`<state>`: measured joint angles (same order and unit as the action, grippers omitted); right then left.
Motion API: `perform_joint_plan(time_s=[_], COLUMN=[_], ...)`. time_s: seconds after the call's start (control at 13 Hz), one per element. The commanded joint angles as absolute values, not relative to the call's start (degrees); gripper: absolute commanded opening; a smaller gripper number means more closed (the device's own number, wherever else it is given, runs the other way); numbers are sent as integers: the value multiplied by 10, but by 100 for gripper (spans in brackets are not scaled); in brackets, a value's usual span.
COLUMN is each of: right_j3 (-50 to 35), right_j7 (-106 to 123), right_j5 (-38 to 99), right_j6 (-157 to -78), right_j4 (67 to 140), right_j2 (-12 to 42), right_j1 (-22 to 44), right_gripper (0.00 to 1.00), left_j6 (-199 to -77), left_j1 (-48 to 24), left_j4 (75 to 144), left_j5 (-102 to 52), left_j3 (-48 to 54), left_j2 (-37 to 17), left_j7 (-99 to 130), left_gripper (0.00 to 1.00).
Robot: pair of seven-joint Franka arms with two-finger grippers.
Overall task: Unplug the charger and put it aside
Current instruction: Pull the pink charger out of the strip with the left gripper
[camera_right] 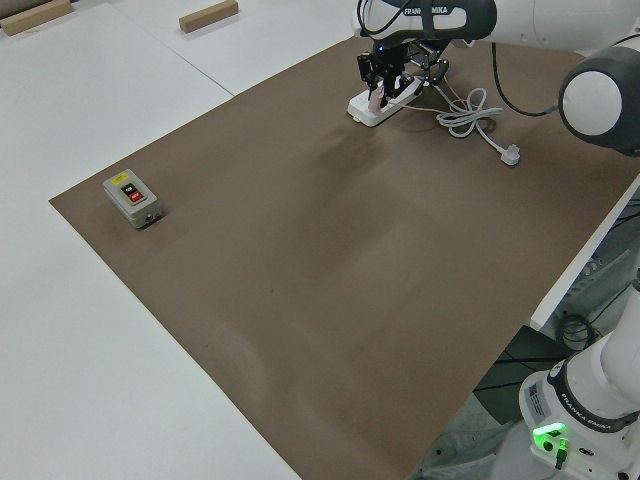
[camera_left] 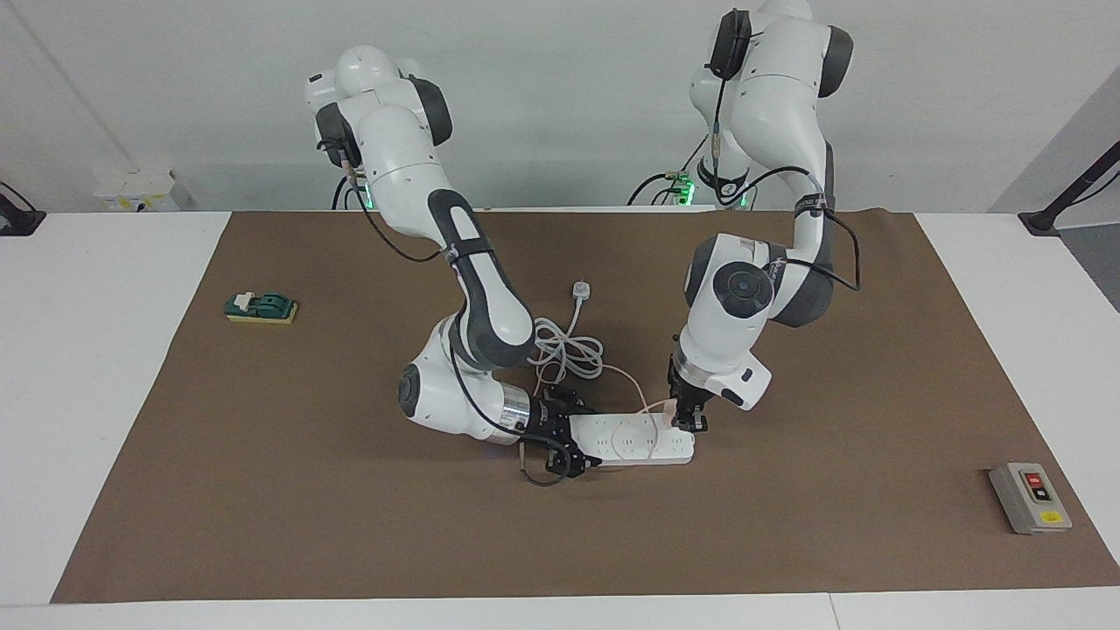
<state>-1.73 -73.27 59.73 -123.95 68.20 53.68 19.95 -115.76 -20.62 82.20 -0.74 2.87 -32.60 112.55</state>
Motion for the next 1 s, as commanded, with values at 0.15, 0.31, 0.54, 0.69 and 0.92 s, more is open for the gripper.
perform_joint_plan(time_s=[0.15, 0.31, 0.54, 0.69, 0.92], right_j3=[-18, -18, -16, -15, -1], right_j7=[-703, -705, -709, -712, -736], right_j5=[599, 599, 598, 587, 576], right_j6=[-1271, -1270, -1260, -1256, -1202], right_j4=[696, 696, 693, 695, 698], right_j2=[542, 541, 538, 528, 494], right_j1=[212, 212, 210, 207, 192], right_gripper=[19, 21, 38, 98, 100], left_j6=[-1052, -1021, -952, -921, -932], left_j1=[-158, -125, -69, -27, 15], left_j4=[773, 773, 786, 791, 834], left_j5=[-4, -22, -38, -38, -33], left_j3=[29, 27, 24, 23, 22], left_j2=[-298, -262, -214, -204, -185], left_j7=[1094, 1037, 878, 762, 574], left_gripper=[0, 0, 0, 0, 0])
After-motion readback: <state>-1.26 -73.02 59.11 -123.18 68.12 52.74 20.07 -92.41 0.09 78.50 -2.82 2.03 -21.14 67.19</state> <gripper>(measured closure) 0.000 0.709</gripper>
